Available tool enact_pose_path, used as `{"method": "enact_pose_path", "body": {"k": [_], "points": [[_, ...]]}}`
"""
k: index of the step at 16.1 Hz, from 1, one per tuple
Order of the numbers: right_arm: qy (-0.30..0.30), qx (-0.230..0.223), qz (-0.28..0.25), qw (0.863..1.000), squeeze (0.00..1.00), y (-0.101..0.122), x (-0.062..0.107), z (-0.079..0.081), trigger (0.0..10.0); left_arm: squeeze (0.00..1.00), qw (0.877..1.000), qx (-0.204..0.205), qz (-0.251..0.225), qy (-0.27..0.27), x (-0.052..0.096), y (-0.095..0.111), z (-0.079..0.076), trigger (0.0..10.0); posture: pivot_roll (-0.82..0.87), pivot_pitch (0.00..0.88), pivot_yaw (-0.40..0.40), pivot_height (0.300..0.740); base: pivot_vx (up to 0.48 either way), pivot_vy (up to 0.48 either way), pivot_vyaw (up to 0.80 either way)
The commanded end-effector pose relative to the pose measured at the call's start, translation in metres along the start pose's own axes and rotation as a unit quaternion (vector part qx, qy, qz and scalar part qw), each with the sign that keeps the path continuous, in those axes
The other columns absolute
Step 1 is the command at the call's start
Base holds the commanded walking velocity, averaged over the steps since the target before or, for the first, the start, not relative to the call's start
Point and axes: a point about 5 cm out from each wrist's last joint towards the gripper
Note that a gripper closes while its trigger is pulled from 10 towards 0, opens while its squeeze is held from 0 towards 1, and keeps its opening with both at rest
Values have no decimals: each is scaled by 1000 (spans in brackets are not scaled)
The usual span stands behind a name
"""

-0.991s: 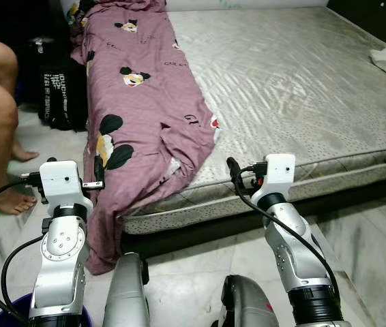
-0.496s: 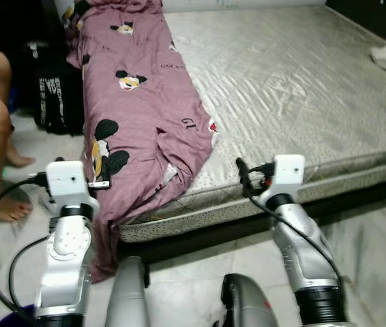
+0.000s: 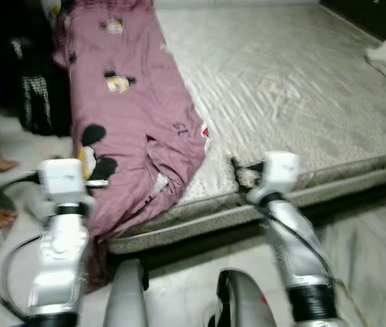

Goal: Clean up the room

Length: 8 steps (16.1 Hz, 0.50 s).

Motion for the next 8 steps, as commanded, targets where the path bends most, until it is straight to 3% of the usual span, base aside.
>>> {"method": "enact_pose_path", "body": {"k": [1, 4, 8], "points": [[-22, 7, 3, 1000, 0, 0, 3, -16, 10000, 0, 1000, 8, -3, -15, -1, 2, -11, 10000, 44, 105, -40, 601, 480, 0, 0], [-22, 7, 3, 1000, 0, -1, 3, -16, 10000, 0, 1000, 12, -1, -15, -1, 1, -12, 10000, 44, 104, -39, 601, 480, 0, 0], [-16, 9, -2, 1000, 0, -1, 6, -13, 10000, 0, 1000, 17, 0, -8, -3, 2, -11, 10000, 42, 101, -39, 601, 0, 0, 336]]}}
Point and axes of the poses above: a point about 5 cm out from each wrist's last joint towards the gripper, its own x axis pointing back from the gripper into the wrist, its own y axis along the axis of the wrist's last joint, z = x × y, and after that the axes turned 6 degrees about x, right-handed
